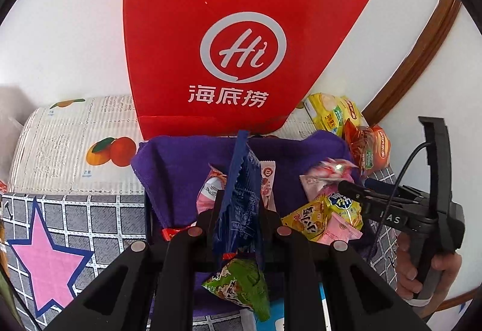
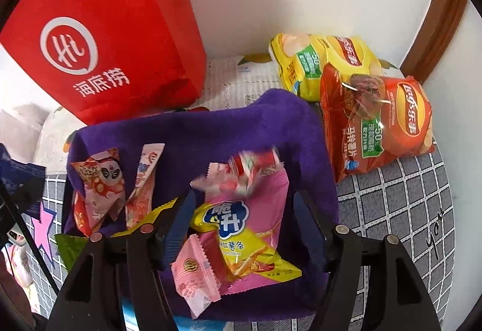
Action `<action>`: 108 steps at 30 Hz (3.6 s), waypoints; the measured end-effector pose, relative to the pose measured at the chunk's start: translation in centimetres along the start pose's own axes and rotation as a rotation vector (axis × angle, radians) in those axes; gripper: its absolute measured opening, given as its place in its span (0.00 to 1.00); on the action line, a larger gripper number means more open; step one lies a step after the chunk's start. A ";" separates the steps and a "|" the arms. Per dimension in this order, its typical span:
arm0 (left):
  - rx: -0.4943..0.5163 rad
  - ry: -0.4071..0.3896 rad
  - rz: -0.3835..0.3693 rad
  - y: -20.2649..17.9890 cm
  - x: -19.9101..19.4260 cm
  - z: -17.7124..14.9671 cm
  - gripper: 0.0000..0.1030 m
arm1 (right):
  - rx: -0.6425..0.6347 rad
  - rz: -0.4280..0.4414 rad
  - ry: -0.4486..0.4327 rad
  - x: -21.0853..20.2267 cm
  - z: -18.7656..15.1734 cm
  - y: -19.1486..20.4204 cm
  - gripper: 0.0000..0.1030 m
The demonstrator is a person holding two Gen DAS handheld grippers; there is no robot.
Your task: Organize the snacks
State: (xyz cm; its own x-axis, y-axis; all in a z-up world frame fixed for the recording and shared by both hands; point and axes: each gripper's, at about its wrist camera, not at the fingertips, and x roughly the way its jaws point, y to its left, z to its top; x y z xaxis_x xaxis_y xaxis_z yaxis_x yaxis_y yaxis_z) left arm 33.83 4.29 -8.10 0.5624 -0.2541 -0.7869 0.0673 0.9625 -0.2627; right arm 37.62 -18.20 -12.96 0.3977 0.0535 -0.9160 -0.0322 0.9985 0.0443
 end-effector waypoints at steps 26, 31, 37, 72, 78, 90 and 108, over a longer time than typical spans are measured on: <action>0.045 0.152 0.017 -1.6 4.3 -1.3 0.14 | 0.044 0.027 -0.151 -5.1 0.0 -1.3 0.66; 0.048 0.163 0.028 -1.5 4.8 -1.5 0.15 | 0.038 0.022 -0.153 -5.1 0.0 -1.2 0.66; 0.046 0.165 0.041 -1.3 4.9 -1.4 0.15 | 0.007 -0.007 -0.160 -5.1 0.0 -0.6 0.66; 0.060 0.173 0.099 -1.4 5.3 -1.1 0.31 | -0.046 -0.049 -0.154 -4.7 -0.3 0.5 0.67; 0.058 0.133 0.103 -1.5 4.2 -0.8 0.31 | -0.051 -0.044 -0.168 -5.3 -0.4 0.5 0.67; 0.108 -0.012 0.141 -3.3 -0.2 -0.3 0.42 | -0.038 0.006 -0.260 -9.9 -1.3 1.2 0.67; 0.139 -0.104 0.079 -6.3 -10.4 -9.8 0.49 | -0.004 0.033 -0.248 -16.8 -14.4 3.0 0.67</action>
State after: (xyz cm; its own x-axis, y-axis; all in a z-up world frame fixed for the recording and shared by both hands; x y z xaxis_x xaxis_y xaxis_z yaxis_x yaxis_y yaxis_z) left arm 19.52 -0.03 -3.77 0.6518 -0.1732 -0.7383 0.1287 0.9847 -0.1173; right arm 17.70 -16.24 -3.21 0.6096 0.0874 -0.7879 -0.0523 0.9962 0.0701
